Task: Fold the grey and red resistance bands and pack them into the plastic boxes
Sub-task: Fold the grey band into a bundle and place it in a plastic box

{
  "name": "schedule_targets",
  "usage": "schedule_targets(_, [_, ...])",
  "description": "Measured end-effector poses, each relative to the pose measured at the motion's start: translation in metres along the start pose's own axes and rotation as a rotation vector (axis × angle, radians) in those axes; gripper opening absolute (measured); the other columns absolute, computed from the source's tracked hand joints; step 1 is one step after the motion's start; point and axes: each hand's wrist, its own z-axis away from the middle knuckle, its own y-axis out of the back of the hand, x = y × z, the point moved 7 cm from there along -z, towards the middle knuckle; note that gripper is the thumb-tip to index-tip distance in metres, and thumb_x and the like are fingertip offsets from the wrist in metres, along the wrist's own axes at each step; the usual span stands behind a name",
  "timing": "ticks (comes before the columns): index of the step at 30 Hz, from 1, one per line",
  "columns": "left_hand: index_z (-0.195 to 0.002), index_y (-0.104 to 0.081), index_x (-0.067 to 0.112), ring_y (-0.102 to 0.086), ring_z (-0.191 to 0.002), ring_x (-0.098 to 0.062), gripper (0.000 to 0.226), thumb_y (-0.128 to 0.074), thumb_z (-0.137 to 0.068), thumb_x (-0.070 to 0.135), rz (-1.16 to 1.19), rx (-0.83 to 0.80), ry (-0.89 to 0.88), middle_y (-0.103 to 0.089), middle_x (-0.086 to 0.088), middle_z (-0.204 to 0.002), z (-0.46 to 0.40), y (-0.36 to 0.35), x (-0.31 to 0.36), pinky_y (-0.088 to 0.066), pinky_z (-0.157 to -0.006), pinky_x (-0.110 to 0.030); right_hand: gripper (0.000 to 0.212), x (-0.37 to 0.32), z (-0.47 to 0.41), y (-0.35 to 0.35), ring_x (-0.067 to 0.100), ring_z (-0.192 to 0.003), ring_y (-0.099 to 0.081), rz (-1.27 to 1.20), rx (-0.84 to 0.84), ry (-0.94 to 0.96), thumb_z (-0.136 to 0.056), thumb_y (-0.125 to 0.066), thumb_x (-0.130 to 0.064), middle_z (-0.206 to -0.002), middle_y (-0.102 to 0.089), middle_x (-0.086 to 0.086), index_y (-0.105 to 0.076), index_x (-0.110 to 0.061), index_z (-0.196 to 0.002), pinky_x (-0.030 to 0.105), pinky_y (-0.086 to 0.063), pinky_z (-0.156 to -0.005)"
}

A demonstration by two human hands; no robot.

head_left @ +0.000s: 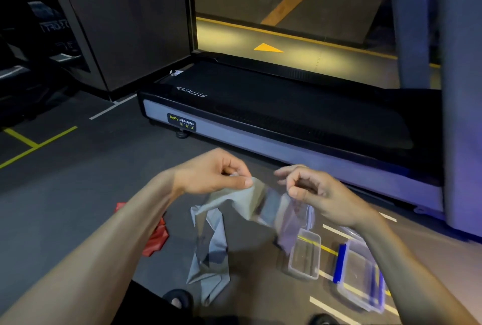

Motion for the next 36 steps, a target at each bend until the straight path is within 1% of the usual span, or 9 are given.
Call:
schedule_targets(4, [-0.095, -0.077, 0.013, -0.052, -0.075, -0.010, 0.021, -0.072, -0.092, 0.033, -0.031, -0.062, 0.018, -0.067, -0.003, -0.080, -0.001, -0.008, -0.002, -0.042, -0.072, -0.028, 0.008, -0.021, -0.002, -0.006, 0.019, -0.114, -0.065, -0.058, -0.010, 0.061, -0.100, -0.061, -0.006, -0.127, -0.065, -0.004, -0.063, -0.007, -0.093, 0.028, -0.052, -0.085])
schedule_targets(10, [-0.091, -0.076, 0.022, -0.048, -0.070, -0.013, 0.010, -0.068, -0.095, 0.027, -0.164, -0.108, -0.010, -0.063, -0.006, -0.073, -0.002, -0.016, 0.004, -0.040, -0.068, -0.036, 0.007, -0.039, -0.008, -0.026, 0.022, -0.128, -0.059, -0.113, -0.019, 0.134, -0.099, -0.061, -0.005, -0.142, -0.057, 0.004, -0.062, 0.002, -0.097, 0.040, -0.048, -0.106])
schedule_targets(13, [-0.086, -0.075, 0.022, -0.046, -0.064, 0.002, 0.011, -0.071, -0.096, 0.020, -0.151, -0.103, -0.044, -0.060, 0.015, -0.065, 0.000, -0.018, 0.012, -0.038, -0.064, -0.023, 0.014, -0.036, -0.012, -0.033, 0.020, -0.131, -0.058, -0.183, 0.008, 0.123, -0.098, -0.063, -0.010, -0.145, -0.056, 0.003, -0.062, 0.003, -0.099, 0.045, -0.046, -0.111])
schedule_targets(15, [-0.085, -0.074, 0.018, -0.044, -0.063, 0.004, 0.012, -0.071, -0.096, 0.015, -0.132, -0.096, -0.079, -0.057, 0.020, -0.065, 0.000, -0.019, 0.018, -0.035, -0.065, -0.016, 0.013, -0.033, -0.016, -0.040, 0.019, -0.129, -0.059, -0.182, 0.020, 0.120, -0.096, -0.064, -0.015, -0.142, -0.058, 0.003, -0.064, -0.002, -0.098, 0.045, -0.045, -0.111])
schedule_targets(19, [-0.088, -0.076, 0.007, -0.046, -0.063, 0.004, 0.009, -0.071, -0.095, 0.011, -0.148, -0.055, -0.109, -0.059, 0.014, -0.068, 0.001, -0.016, 0.021, -0.037, -0.066, -0.017, 0.009, -0.028, -0.020, -0.047, 0.015, -0.112, -0.064, -0.160, 0.083, 0.122, -0.097, -0.063, -0.018, -0.125, -0.066, 0.003, -0.062, -0.010, -0.099, 0.036, -0.048, -0.098])
schedule_targets(25, [-0.090, -0.077, 0.017, -0.059, -0.071, 0.000, 0.009, -0.072, -0.095, 0.023, -0.194, 0.019, -0.148, -0.072, 0.007, -0.077, 0.003, -0.013, 0.024, -0.045, -0.072, -0.021, 0.008, -0.034, -0.017, -0.040, 0.025, -0.080, -0.054, -0.015, 0.061, 0.138, -0.103, -0.059, -0.016, -0.088, -0.059, 0.007, -0.059, -0.008, -0.101, 0.027, -0.044, -0.073])
schedule_targets(28, [-0.096, -0.077, 0.021, -0.060, -0.070, -0.002, 0.012, -0.074, -0.093, 0.032, -0.147, 0.016, -0.105, -0.074, 0.006, -0.078, 0.004, -0.011, 0.020, -0.044, -0.071, -0.022, 0.005, -0.037, -0.015, -0.032, 0.033, -0.078, -0.053, 0.009, 0.060, 0.126, -0.102, -0.062, -0.014, -0.087, -0.058, 0.016, -0.061, -0.010, -0.098, 0.039, -0.044, -0.070])
schedule_targets(32, [-0.105, -0.073, 0.009, -0.068, -0.083, -0.013, 0.019, -0.077, -0.091, 0.021, 0.023, -0.085, 0.002, -0.078, -0.009, -0.092, 0.004, -0.014, 0.008, -0.050, -0.080, -0.027, 0.005, -0.048, -0.011, -0.021, 0.030, -0.078, -0.054, 0.010, 0.089, 0.167, -0.100, -0.063, -0.011, -0.087, -0.059, 0.013, -0.062, -0.009, -0.096, 0.029, -0.044, -0.070])
schedule_targets(36, [-0.104, -0.073, 0.004, -0.068, -0.087, -0.014, 0.020, -0.077, -0.089, 0.017, 0.052, -0.073, 0.035, -0.078, -0.015, -0.095, 0.004, -0.009, -0.003, -0.051, -0.087, -0.029, 0.007, -0.052, -0.009, -0.011, 0.022, -0.076, -0.051, -0.064, 0.126, 0.171, -0.100, -0.061, -0.011, -0.087, -0.056, 0.017, -0.060, -0.005, -0.096, 0.031, -0.042, -0.069])
